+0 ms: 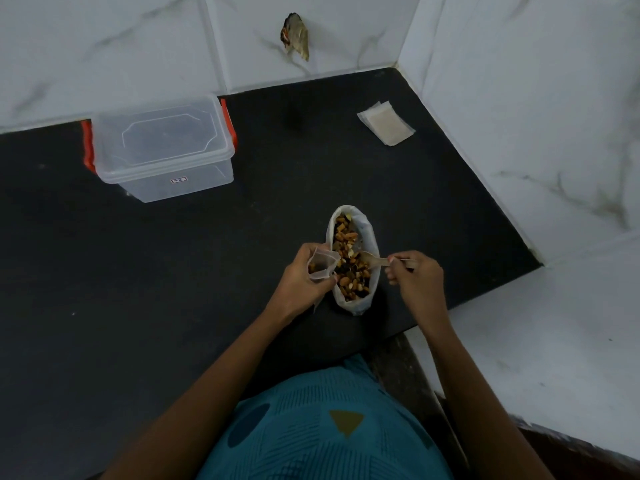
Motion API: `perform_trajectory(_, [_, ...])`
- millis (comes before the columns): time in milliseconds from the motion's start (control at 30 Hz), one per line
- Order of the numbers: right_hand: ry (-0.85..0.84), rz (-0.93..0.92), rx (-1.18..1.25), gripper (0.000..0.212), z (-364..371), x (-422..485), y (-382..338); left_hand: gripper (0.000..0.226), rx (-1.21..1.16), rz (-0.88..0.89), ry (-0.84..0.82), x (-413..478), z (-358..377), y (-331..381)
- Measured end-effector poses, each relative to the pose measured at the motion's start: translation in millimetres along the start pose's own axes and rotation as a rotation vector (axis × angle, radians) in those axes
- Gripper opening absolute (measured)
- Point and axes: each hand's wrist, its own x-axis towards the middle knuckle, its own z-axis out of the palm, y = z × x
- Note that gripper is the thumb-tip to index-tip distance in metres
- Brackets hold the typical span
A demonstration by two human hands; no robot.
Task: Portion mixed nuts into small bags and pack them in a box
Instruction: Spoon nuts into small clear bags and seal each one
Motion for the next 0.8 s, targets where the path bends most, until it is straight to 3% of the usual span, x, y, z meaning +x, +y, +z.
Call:
perform_trajectory(267, [0.037, 0.299, 0.339, 0.010, -5, 8, 9, 0.039, -0.015, 0.004, -0.004, -1, 0, 2])
perform_trajectory(467, [0.035, 0.197, 0.226, 0.009, 5, 5, 7, 0.040, -0.016, 0.010, -0.025, -1, 1, 1])
perform_trajectory(800, [0.050, 0.331, 0.368, 0.009, -12, 4, 5, 0.045, -0.039, 0.008, -0.016, 0, 0, -2])
